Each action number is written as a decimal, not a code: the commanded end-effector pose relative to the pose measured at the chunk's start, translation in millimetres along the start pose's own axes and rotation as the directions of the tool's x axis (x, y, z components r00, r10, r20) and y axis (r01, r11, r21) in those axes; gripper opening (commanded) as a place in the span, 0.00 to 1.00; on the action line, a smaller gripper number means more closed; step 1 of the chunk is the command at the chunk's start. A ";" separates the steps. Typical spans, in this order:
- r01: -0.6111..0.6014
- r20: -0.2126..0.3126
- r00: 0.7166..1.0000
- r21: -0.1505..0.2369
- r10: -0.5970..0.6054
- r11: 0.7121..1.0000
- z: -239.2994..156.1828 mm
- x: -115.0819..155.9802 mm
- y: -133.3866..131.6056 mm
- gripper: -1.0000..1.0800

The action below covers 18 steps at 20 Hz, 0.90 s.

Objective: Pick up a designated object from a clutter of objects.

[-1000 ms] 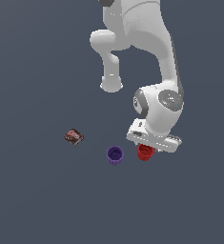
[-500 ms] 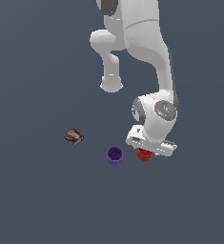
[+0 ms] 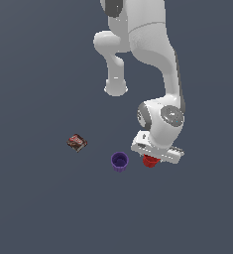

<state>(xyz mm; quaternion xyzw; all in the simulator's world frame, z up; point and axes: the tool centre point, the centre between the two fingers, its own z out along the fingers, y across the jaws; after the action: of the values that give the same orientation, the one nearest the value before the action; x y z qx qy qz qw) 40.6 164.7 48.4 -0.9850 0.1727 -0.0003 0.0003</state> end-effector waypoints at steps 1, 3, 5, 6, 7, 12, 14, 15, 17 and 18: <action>-0.001 0.000 1.000 -0.001 0.001 1.000 1.1 0.4 0.8 0.00; 0.000 0.000 1.000 0.000 0.000 1.000 0.0 0.0 0.0 0.00; 0.000 0.000 1.000 0.000 0.000 1.000 -1.0 0.0 0.3 0.00; 0.000 0.000 1.000 0.000 0.000 1.000 -2.3 0.0 0.7 0.00; 0.000 0.000 1.000 0.000 0.000 1.000 -4.1 0.0 1.2 0.00; 0.000 0.000 1.000 0.000 0.000 1.000 -21.4 0.1 5.7 0.00; 0.000 0.000 1.000 0.000 0.000 1.000 -32.2 0.1 8.5 0.00; 0.000 0.000 1.000 0.000 0.000 1.000 -38.4 0.1 10.2 0.00; 0.000 0.000 1.000 0.000 0.000 1.000 -52.8 0.1 13.9 0.00; 0.000 0.000 1.000 0.000 0.000 1.000 -60.9 0.1 16.0 0.00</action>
<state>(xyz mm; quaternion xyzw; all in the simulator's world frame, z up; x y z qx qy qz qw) 35.4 152.3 96.7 -0.9850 0.1726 0.0011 -0.0002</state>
